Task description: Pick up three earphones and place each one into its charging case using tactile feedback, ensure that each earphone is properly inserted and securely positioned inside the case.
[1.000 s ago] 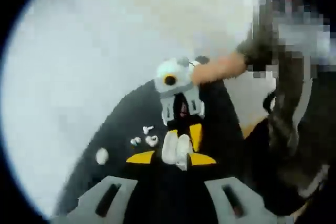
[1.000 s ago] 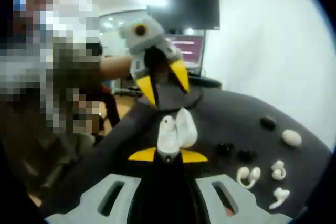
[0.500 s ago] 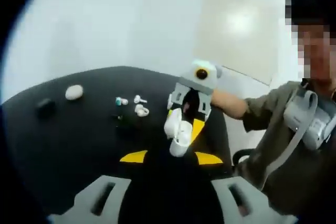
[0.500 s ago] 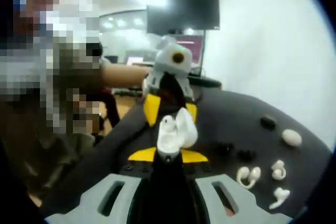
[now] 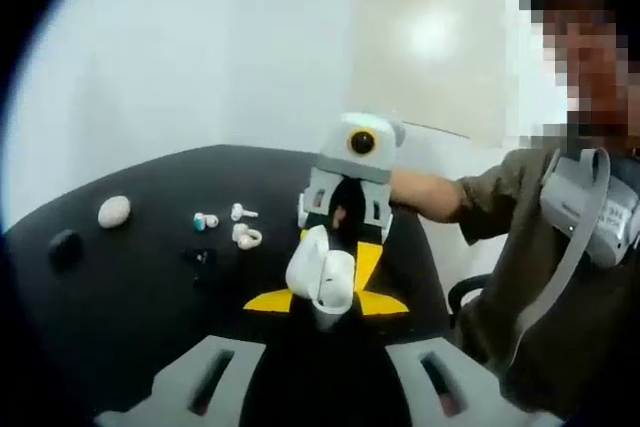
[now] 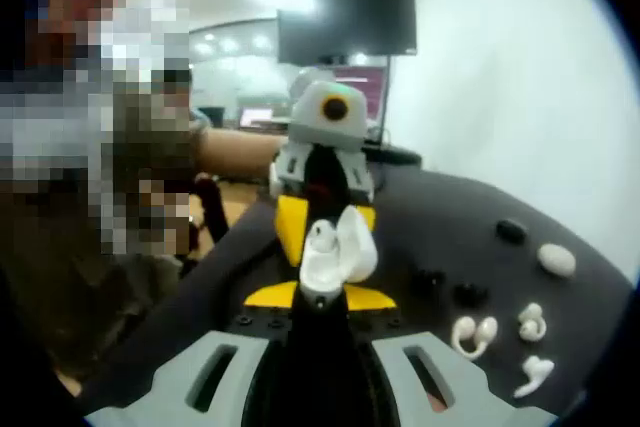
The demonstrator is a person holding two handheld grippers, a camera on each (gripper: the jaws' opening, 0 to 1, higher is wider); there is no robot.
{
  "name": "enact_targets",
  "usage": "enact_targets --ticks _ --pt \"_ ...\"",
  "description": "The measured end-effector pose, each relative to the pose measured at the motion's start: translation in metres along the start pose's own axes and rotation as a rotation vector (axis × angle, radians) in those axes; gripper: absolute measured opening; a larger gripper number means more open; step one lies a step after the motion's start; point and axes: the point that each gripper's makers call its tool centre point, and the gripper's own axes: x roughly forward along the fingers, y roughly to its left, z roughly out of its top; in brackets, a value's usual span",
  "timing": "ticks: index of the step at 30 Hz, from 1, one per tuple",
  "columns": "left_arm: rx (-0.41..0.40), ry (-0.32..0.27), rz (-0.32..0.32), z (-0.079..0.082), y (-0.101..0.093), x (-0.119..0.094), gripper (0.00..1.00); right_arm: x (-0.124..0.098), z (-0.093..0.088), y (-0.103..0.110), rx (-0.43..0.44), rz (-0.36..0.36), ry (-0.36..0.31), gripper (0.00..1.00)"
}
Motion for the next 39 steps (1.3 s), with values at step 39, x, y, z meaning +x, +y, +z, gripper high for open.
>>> enact_targets --ticks 39 --pt "0.086 -0.051 0.001 0.004 0.003 0.002 0.13 -0.11 -0.038 -0.132 0.499 -0.472 0.125 0.19"
